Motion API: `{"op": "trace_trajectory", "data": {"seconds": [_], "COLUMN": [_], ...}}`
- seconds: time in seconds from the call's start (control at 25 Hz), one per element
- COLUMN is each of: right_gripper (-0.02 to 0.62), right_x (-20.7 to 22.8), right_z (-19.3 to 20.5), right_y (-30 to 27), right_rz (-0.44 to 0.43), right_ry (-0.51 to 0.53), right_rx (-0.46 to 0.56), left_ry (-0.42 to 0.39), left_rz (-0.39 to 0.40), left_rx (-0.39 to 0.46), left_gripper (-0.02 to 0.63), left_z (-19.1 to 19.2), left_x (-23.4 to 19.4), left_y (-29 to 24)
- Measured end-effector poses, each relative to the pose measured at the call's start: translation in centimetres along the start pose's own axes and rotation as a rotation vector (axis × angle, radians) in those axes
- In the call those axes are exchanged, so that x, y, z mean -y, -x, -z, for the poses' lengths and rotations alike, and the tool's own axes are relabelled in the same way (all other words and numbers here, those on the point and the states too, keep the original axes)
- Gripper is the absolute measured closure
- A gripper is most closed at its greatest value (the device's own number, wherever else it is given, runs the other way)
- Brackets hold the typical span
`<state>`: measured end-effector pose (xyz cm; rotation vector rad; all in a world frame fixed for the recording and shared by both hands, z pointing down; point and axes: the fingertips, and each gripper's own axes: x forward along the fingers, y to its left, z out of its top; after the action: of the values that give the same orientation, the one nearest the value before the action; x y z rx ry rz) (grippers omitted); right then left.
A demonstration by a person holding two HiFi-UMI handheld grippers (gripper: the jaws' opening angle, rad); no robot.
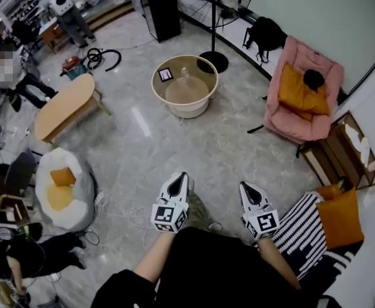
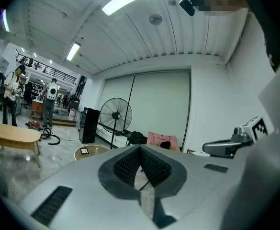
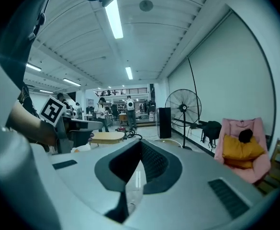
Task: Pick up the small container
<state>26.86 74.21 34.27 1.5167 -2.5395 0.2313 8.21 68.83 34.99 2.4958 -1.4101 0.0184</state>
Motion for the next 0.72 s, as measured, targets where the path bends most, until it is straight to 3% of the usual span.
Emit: {"op": "trace_trajectory", "data": {"seconds": [0.16,0.36,0.6,0.72], "right_gripper": [0.574,0.574,0.572,0.572], "right_x": [2.9,5.9,9.9,10.8], "right_z": [-1.1,-1.5,-3.7,-5.4], "right_y": [-4.0,-11.9,-24.1,-28.2], "right_rz": [0.025,0.038,0.069,0.097], "right_ry": [-0.005,-0.068,-0.032,-0.061], "right_rx": [-0.034,-0.055,-0.129,-0.131], "left_ry": [-0.012,-0.151,-0.046,-0.062], "left_rz": [0.01,-0.012,-0.022,-0.01], "left_rx": [0.011,0.027,0.009,0.015], "left_gripper": [0.6,0.601,0.601,0.6], "left_z": [-1.4,-2.2,-5.0,-7.1], "left_x": [-2.4,-6.9,-15.3,-18.5], "left_y": [-4.9,-9.8,-17.6,-19.4]}}
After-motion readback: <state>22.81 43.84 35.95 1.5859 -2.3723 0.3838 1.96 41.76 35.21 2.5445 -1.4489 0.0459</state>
